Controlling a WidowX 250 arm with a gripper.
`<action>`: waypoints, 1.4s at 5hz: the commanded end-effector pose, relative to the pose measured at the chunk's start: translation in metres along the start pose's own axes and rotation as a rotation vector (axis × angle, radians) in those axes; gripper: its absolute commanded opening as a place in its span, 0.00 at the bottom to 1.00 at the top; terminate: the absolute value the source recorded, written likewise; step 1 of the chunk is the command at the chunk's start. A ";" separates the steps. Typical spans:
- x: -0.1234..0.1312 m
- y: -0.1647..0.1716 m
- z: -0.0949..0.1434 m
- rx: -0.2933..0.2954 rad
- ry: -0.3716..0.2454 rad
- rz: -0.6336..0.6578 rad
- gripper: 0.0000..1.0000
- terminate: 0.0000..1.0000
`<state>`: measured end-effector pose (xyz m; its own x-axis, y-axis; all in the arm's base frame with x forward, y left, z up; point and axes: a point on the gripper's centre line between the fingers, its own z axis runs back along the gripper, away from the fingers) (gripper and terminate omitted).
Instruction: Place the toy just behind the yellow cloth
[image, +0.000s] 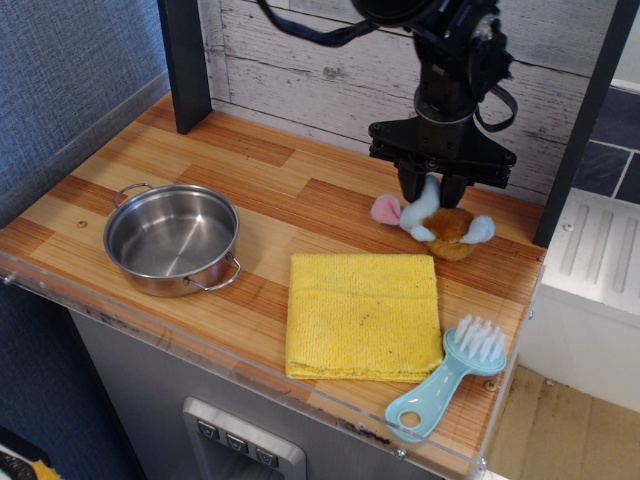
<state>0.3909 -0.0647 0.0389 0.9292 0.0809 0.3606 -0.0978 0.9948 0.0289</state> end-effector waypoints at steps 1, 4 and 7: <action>0.009 0.007 0.026 0.034 -0.064 0.063 1.00 0.00; 0.022 0.012 0.057 0.027 -0.118 0.061 1.00 0.00; 0.026 0.026 0.144 0.033 -0.197 0.085 1.00 0.00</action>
<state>0.3729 -0.0418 0.1648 0.8556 0.1456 0.4967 -0.1890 0.9812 0.0380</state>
